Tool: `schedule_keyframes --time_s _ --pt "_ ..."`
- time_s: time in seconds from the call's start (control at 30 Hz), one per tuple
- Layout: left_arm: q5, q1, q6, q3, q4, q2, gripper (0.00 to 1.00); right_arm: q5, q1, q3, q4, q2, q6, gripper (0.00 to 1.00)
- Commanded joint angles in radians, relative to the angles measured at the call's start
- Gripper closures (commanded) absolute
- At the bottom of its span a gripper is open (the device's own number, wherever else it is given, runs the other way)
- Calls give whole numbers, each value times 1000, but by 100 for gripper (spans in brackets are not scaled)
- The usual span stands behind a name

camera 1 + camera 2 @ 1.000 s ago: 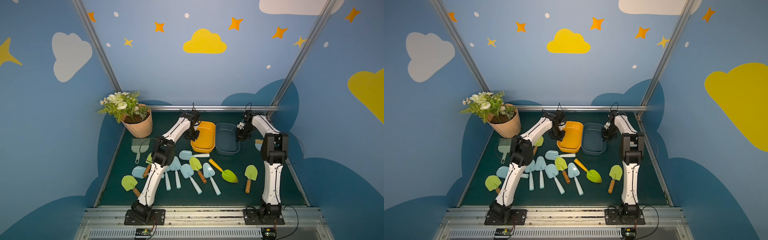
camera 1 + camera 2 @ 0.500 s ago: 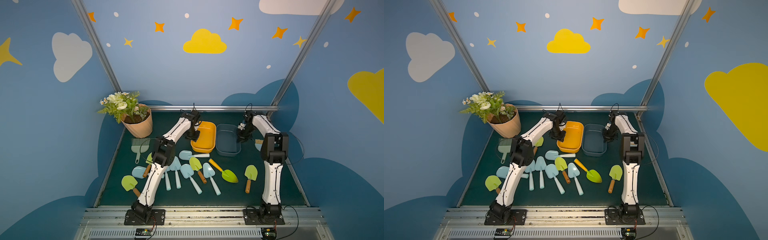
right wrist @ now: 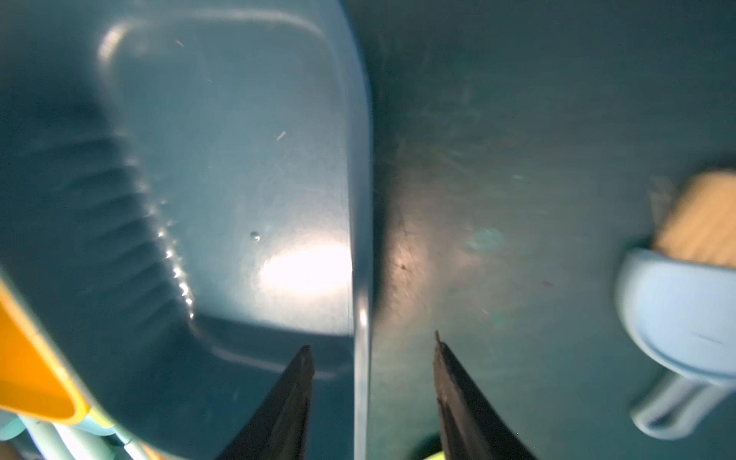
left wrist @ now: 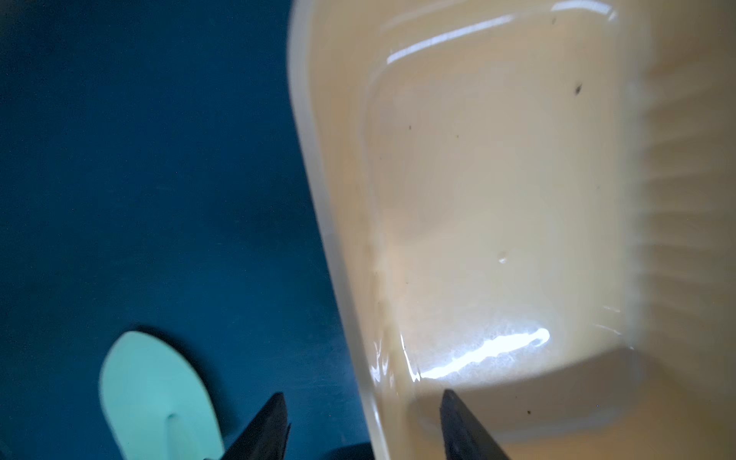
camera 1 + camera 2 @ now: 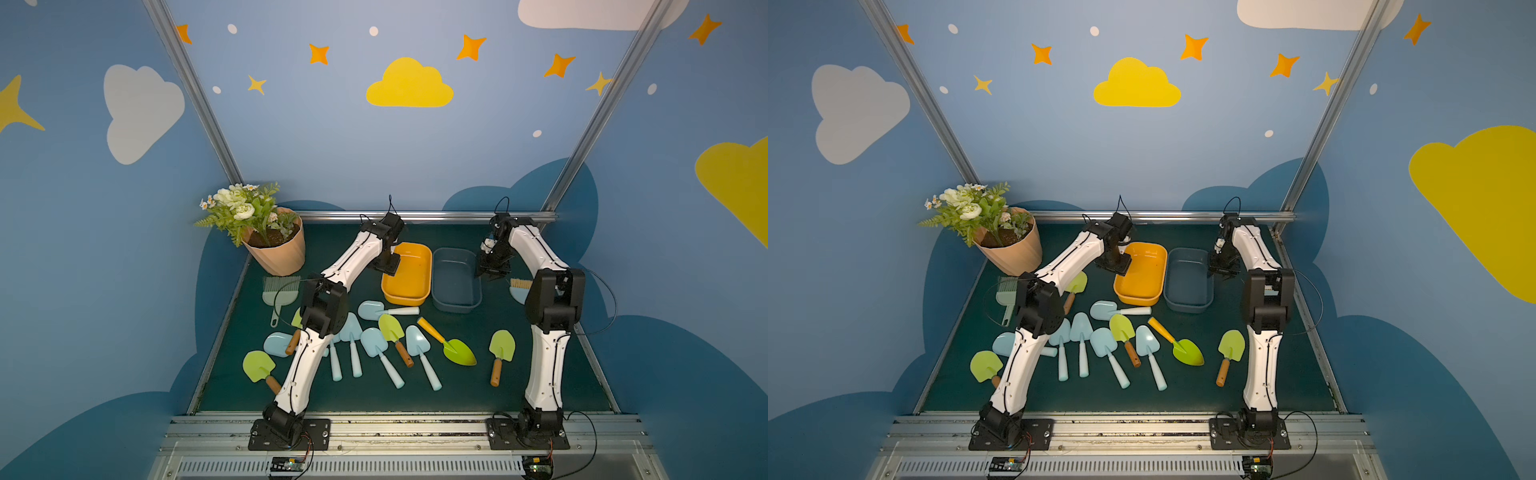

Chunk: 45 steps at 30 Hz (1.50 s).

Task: Sort the small shovels by color and place them into the storage box
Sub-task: Adjust the storage box at the center of the board, then pick up the shovel from the center of the board.

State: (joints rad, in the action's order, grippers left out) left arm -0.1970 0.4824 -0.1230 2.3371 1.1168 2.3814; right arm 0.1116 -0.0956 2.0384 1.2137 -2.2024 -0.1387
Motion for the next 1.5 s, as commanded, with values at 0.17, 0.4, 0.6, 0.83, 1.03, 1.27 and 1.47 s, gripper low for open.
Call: schedule_keyframes --time_s 0.17,0.4,0.6,0.83,1.03,1.27,1.47 --pt "-118 7 -63 -193 -149 -359 44 -113 -13 -12 29 291 -89 42" --pt "-134 12 -184 -581 -229 -725 50 -49 -93 -124 79 504 -153 43" --pt "-211 20 -398 -821 -27 -977 50 -1 -214 -267 92 644 -204 43" --pt "-181 36 -613 -1050 169 -1137 50 11 -336 -430 68 744 -264 43" --pt "-76 60 -714 -1250 148 -1208 50 10 -400 -513 58 804 -296 43" --pt "36 83 -742 -1407 72 -1224 47 8 -438 -531 76 825 -295 43" --pt "120 97 -738 -1507 -32 -1224 46 7 -442 -546 78 827 -288 43"
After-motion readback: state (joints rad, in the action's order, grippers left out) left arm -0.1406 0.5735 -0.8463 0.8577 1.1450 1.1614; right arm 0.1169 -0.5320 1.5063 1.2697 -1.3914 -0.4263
